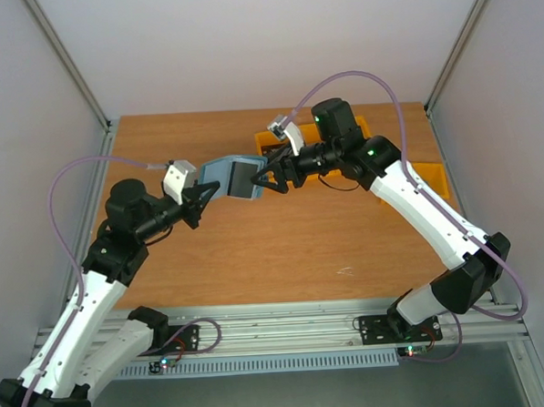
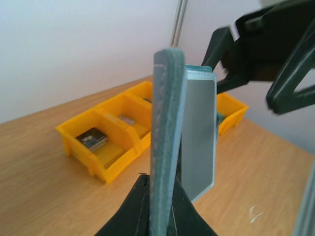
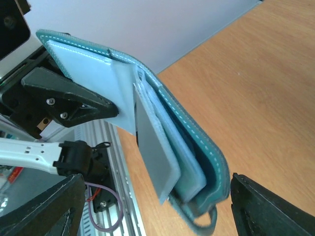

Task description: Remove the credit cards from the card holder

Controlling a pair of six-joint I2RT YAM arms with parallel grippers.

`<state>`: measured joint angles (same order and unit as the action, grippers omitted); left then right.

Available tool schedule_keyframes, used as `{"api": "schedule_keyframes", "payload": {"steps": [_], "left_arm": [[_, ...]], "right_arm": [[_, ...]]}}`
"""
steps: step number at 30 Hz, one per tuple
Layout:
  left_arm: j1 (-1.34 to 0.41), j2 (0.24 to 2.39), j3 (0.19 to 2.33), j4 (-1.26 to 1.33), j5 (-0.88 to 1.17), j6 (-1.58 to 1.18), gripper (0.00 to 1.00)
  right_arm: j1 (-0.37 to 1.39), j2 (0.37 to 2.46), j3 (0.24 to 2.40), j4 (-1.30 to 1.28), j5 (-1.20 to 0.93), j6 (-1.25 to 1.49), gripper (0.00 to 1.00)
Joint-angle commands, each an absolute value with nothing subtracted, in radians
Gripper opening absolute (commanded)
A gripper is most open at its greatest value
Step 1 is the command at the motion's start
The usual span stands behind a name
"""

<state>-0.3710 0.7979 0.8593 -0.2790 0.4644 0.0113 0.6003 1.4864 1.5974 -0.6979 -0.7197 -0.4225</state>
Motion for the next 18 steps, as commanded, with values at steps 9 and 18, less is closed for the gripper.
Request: {"api": "schedule_keyframes", "payload": {"steps": [9, 18], "left_arm": [[-0.352, 0.751, 0.823, -0.028, 0.666, -0.277, 0.0], [-0.331, 0.733, 0.788, 0.022, 0.544, -0.398, 0.16]], "right_arm": [[0.61, 1.472, 1.584, -0.61, -0.812, -0.396, 0.75], [0.602, 1.465, 1.608, -0.596, -0.951, -0.382, 0.01]]}}
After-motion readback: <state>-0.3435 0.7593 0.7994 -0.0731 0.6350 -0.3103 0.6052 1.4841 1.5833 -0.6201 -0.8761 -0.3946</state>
